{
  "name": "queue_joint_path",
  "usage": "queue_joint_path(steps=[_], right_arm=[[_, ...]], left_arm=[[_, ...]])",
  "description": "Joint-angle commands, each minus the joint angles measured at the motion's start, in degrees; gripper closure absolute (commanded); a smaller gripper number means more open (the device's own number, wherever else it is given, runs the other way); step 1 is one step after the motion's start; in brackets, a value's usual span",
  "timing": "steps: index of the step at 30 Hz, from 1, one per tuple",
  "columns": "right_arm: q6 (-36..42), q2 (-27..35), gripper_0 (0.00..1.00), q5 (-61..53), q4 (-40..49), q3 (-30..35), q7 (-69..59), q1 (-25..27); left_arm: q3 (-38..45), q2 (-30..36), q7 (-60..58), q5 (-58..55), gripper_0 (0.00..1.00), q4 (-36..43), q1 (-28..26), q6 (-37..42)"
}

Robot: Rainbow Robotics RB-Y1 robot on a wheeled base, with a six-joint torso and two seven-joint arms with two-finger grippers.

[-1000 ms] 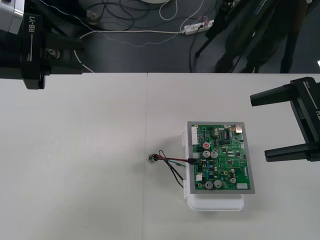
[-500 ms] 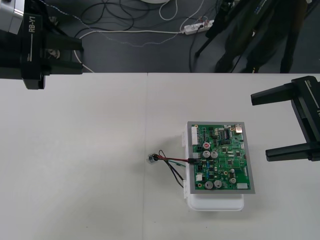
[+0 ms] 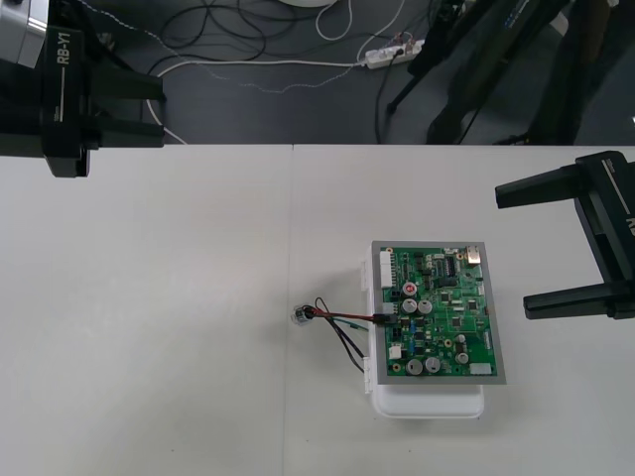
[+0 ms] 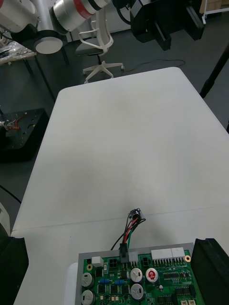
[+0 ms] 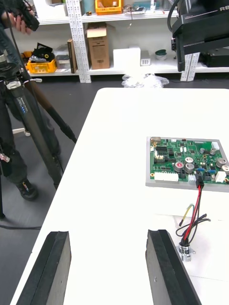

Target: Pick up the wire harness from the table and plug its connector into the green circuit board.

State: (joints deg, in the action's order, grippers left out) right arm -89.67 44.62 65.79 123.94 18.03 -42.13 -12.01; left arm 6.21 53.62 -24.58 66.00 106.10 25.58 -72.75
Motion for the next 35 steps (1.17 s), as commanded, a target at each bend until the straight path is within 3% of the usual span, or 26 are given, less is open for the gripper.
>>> queue_joint_path(steps=[1, 35], right_arm=[[0.38, -0.58, 0.00, 0.30, 0.78, 1.92, -0.23, -0.65], [0.38, -0.58, 0.00, 0.30, 0.78, 1.92, -0.23, -0.65]], left_arm=[[-0.41, 2.36, 2.43, -0.17, 0.54, 1.65, 2.29, -1.70], [-0.41, 2.36, 2.43, -0.17, 0.54, 1.65, 2.29, -1.70]])
